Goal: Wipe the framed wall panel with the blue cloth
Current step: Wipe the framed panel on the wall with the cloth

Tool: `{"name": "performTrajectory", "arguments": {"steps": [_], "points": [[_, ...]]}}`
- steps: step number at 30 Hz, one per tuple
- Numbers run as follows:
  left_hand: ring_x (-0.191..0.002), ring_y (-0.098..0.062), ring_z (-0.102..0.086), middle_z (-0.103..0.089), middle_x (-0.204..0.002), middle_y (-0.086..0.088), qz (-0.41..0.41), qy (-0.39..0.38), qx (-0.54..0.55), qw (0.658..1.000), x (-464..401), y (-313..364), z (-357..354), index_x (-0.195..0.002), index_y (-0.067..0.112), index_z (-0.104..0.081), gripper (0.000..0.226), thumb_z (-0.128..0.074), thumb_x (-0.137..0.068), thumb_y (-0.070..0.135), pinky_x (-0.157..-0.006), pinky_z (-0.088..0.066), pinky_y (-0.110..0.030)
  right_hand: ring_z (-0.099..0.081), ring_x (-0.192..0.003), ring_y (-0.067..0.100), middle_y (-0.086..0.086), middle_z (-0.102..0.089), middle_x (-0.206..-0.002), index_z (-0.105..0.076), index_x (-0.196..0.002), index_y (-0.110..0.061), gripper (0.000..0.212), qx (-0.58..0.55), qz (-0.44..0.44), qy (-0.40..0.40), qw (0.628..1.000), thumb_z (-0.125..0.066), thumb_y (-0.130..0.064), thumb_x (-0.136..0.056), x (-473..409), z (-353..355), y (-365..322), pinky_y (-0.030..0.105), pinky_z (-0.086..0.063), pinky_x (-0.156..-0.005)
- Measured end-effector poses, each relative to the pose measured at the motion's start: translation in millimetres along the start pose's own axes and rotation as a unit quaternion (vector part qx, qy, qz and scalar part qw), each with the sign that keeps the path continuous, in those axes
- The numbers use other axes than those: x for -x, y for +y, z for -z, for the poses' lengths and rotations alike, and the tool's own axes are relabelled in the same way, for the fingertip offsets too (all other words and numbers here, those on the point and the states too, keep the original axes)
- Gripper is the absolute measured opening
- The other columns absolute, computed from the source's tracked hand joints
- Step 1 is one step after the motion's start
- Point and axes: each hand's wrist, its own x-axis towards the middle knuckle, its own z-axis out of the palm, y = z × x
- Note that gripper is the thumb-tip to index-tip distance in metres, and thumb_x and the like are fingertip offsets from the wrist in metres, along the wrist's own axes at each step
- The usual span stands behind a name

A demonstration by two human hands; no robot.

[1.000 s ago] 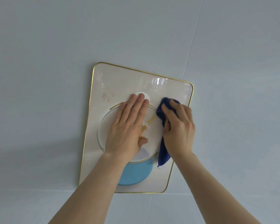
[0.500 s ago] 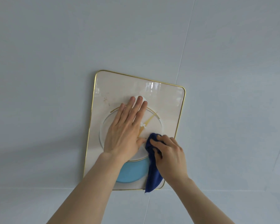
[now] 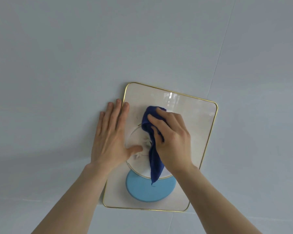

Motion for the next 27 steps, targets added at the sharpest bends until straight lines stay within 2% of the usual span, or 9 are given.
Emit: {"name": "performTrajectory", "arguments": {"steps": [4, 9, 10, 12, 17, 21, 23, 25, 27], "points": [[-0.161, -0.025, 0.0, -0.008, -0.174, -0.005, -0.018, 0.023, 0.001, 1.0, -1.5, -10.2, -11.5, -0.164, 0.017, -0.005, 0.137, -0.071, -0.063, 0.082, -0.129, -0.011, -0.051, -0.061, -0.12, 0.034, 0.007, -0.069, -0.129, -0.073, -0.115, -0.011, 0.03, 0.056, 0.144, -0.079, 0.985, -0.053, -0.009, -0.093, -15.1, -26.2, -2.9, 0.045, -0.055, -0.091], [-0.161, -0.021, 0.004, -0.005, -0.173, -0.001, -0.029, 0.032, 0.026, 0.999, -2.5, -18.3, -18.8, -0.164, 0.018, -0.006, 0.132, -0.066, -0.066, 0.083, -0.13, -0.005, -0.047, -0.062, -0.12, 0.034, 0.007, -0.069, -0.129, -0.072, -0.12, -0.009, 0.038, 0.074, 0.191, -0.074, 0.976, -0.037, -0.012, -0.107, -18.7, -40.9, 0.7, 0.042, -0.052, -0.098], [-0.161, -0.02, 0.005, -0.004, -0.173, 0.001, -0.031, 0.033, 0.032, 0.998, -2.6, -19.3, -19.8, -0.164, 0.019, -0.006, 0.131, -0.066, -0.066, 0.083, -0.13, -0.002, -0.046, -0.062, -0.119, 0.034, 0.007, -0.07, -0.129, -0.072, -0.119, -0.009, 0.036, 0.081, 0.197, -0.069, 0.975, -0.039, -0.011, -0.106, -20.1, -40.4, 2.1, 0.042, -0.052, -0.097], [-0.161, -0.019, 0.005, -0.002, -0.173, 0.003, -0.033, 0.033, 0.039, 0.998, -2.5, -20.5, -20.0, -0.164, 0.021, -0.004, 0.132, -0.068, -0.065, 0.081, -0.13, 0.002, -0.043, -0.062, -0.117, 0.035, 0.007, -0.07, -0.128, -0.073, -0.118, -0.009, 0.03, 0.091, 0.179, -0.049, 0.978, -0.046, -0.011, -0.104, -29.1, -40.3, 3.8, 0.043, -0.052, -0.096], [-0.16, -0.019, 0.006, -0.004, -0.174, 0.003, -0.029, 0.025, 0.051, 0.998, -3.3, -19.7, -18.4, -0.164, 0.022, -0.005, 0.133, -0.073, -0.063, 0.074, -0.13, 0.002, -0.042, -0.061, -0.114, 0.033, 0.003, -0.072, -0.124, -0.075, -0.113, -0.009, 0.03, 0.089, 0.044, 0.043, 0.994, -0.052, -0.009, -0.094, -60.9, -43.1, -4.4, 0.039, -0.054, -0.09], [-0.16, -0.018, 0.006, -0.004, -0.174, 0.003, -0.024, 0.024, 0.047, 0.998, -2.4, -16.7, -15.4, -0.164, 0.02, -0.005, 0.13, -0.071, -0.066, 0.076, -0.131, -0.001, -0.044, -0.06, -0.119, 0.034, 0.006, -0.071, -0.126, -0.074, -0.116, -0.009, 0.039, 0.065, 0.118, -0.042, 0.99, -0.036, -0.016, -0.106, -24.6, -45.0, -17.4, 0.042, -0.052, -0.097], [-0.16, -0.017, 0.008, -0.001, -0.174, 0.004, -0.02, 0.013, 0.046, 0.999, -1.4, -16.8, -12.3, -0.164, 0.021, -0.002, 0.132, -0.07, -0.065, 0.078, -0.13, 0.001, -0.043, -0.062, -0.119, 0.033, 0.005, -0.071, -0.127, -0.074, -0.116, -0.01, 0.031, 0.085, 0.168, -0.084, 0.978, -0.047, -0.008, -0.101, -11.3, -37.2, -7.1, 0.042, -0.054, -0.094], [-0.16, -0.017, 0.01, 0.003, -0.173, 0.005, -0.022, 0.005, 0.043, 0.999, -1.5, -17.2, -10.4, -0.164, 0.023, 0.001, 0.137, -0.073, -0.062, 0.077, -0.13, 0.005, -0.04, -0.062, -0.118, 0.033, 0.004, -0.071, -0.126, -0.074, -0.115, -0.011, 0.031, 0.105, 0.183, -0.084, 0.974, -0.056, -0.003, -0.092, -15.5, -29.9, 5.1, 0.043, -0.055, -0.093], [-0.16, -0.017, 0.012, 0.005, -0.172, 0.007, -0.021, 0.007, 0.044, 0.999, -1.3, -17.1, -10.6, -0.164, 0.024, 0.001, 0.139, -0.077, -0.06, 0.075, -0.129, 0.008, -0.038, -0.062, -0.117, 0.034, 0.005, -0.072, -0.125, -0.075, -0.113, -0.01, 0.031, 0.101, 0.141, -0.048, 0.984, -0.055, -0.003, -0.091, -29.7, -30.6, 5.3, 0.044, -0.055, -0.092]]}}
